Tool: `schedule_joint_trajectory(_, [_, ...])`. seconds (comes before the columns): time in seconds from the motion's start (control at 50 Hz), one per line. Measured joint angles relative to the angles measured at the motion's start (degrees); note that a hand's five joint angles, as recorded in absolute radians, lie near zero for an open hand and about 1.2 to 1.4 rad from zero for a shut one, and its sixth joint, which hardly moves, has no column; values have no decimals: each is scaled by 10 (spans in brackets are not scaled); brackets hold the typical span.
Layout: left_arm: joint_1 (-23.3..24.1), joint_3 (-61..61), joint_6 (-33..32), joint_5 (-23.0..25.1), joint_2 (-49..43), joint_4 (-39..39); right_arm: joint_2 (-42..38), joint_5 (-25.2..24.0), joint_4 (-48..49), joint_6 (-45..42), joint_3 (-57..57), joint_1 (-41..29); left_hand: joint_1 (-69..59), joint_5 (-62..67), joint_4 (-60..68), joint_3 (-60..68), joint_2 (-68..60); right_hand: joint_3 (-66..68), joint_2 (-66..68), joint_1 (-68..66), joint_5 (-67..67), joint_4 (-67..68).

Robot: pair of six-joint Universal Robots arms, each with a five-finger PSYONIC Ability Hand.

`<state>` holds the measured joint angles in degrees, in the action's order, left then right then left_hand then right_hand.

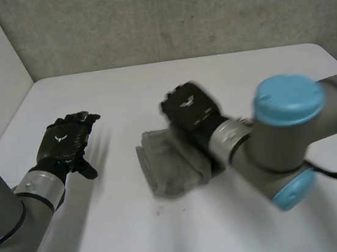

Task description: Fold the towel.

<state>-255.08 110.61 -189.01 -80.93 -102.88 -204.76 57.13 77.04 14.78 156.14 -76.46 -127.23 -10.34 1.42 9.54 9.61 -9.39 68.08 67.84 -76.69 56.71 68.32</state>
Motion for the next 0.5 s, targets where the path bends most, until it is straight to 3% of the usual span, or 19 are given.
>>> schedule_joint_trajectory(0.2, [2,0,8,-1,19,6,-74,-12,-47,10,15,-69,0,0,0,0,0,-12,-11,10,-4,-7])
schedule_joint_trajectory(0.24, [6,-5,19,-1,25,7,-65,-11,-65,14,7,-68,0,0,0,0,0,-262,-270,277,-244,-266])
schedule_joint_trajectory(0.3, [14,-17,37,-2,29,9,-40,-11,-84,28,-7,-53,0,0,0,0,-1,-502,-486,576,-481,-504])
schedule_joint_trajectory(0.34, [24,-31,50,-2,29,14,-16,-12,-91,45,-20,-34,0,0,3,2,-5,-550,-539,633,-522,-546])
schedule_joint_trajectory(0.5, [85,-132,108,-5,-8,60,64,-20,-98,138,-55,40,-3,0,14,14,-17,-557,-548,646,-527,-549])
